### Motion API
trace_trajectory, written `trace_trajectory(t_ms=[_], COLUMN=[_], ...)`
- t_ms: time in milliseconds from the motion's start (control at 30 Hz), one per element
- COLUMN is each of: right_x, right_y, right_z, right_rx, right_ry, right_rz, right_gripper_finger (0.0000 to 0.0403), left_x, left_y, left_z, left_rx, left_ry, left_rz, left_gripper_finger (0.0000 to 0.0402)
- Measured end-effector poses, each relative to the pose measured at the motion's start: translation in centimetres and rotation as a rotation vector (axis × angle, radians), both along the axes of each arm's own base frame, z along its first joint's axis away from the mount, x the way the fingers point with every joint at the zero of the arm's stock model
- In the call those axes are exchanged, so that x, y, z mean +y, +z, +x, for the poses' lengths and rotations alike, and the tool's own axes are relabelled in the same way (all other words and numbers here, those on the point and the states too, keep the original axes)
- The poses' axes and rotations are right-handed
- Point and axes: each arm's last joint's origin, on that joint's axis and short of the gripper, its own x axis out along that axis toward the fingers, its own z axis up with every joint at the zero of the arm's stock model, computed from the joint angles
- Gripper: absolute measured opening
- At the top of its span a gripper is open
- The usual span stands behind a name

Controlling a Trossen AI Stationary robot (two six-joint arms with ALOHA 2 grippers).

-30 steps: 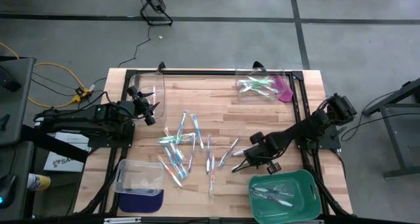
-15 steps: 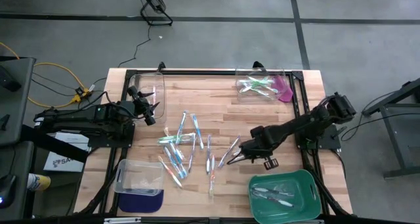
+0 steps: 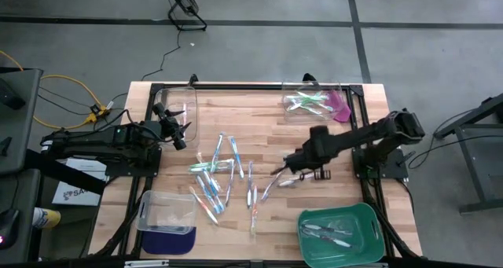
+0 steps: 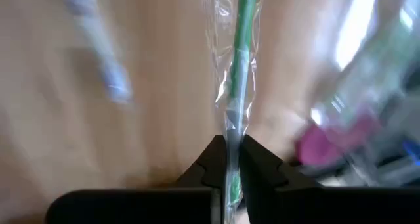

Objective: Pick & Place Toothbrushes
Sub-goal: Put the green toothbrush into the top right transparent bin

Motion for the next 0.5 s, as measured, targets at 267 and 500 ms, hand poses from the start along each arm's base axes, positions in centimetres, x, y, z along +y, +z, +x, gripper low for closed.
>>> trace_trajectory(t_ms=[267,500], right_x=[-3.7,-6.9], right_y=[0.6,1.3], right_z=[-0.4,-0.8], right_rx=[-0.005,-0.029], right_ry=[-0.177,-0.236], right_rz=[-0.203,-0.343], right_gripper_finger=[0.0019,0.0019], left_x=[0.0,0.0], left_y=[0.0,0.0], left_z=[0.0,0.0], left_rx=[0.0,0.001], left_ry=[0.0,0.0], left_rz=[0.0,0.0], left_gripper_finger=[0.0221,0.0221])
